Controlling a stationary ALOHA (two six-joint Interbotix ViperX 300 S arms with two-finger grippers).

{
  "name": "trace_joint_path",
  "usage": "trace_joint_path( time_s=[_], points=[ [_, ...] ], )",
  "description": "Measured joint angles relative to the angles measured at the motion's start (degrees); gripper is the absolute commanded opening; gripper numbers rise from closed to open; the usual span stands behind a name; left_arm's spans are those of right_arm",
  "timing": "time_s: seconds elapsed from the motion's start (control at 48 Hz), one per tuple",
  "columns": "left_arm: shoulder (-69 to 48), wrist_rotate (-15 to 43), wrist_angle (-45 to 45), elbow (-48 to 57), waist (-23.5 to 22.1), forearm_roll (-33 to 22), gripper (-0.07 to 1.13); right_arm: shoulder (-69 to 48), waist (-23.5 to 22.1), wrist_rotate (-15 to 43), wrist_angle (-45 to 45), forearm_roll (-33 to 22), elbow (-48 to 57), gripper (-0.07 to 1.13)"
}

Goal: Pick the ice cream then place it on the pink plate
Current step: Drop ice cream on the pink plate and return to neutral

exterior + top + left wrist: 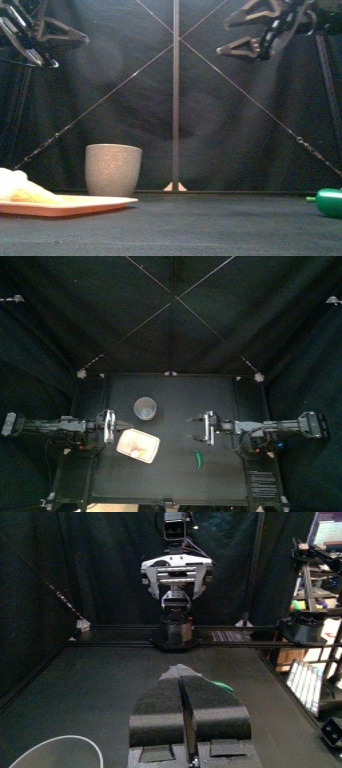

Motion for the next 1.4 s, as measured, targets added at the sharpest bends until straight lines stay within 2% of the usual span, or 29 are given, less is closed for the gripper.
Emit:
trace_joint_path(
  time_s=[0.208,0.354,1.396],
  points=[
    [0.00,0.00,0.00,0.00,0.09,0.00,-0.03,-14.06,0.00,0.26,0.18,0.00,7.47,1.03],
    [-0.09,0.00,0.09,0.09,0.09,0.00,-0.03,-18.81,0.09,0.26,0.18,-0.09,9.40,1.03],
    [-0.62,0.00,-0.09,0.18,0.35,0.00,-0.03,-18.63,0.18,0.18,0.26,-2.29,7.21,1.03]
  ],
)
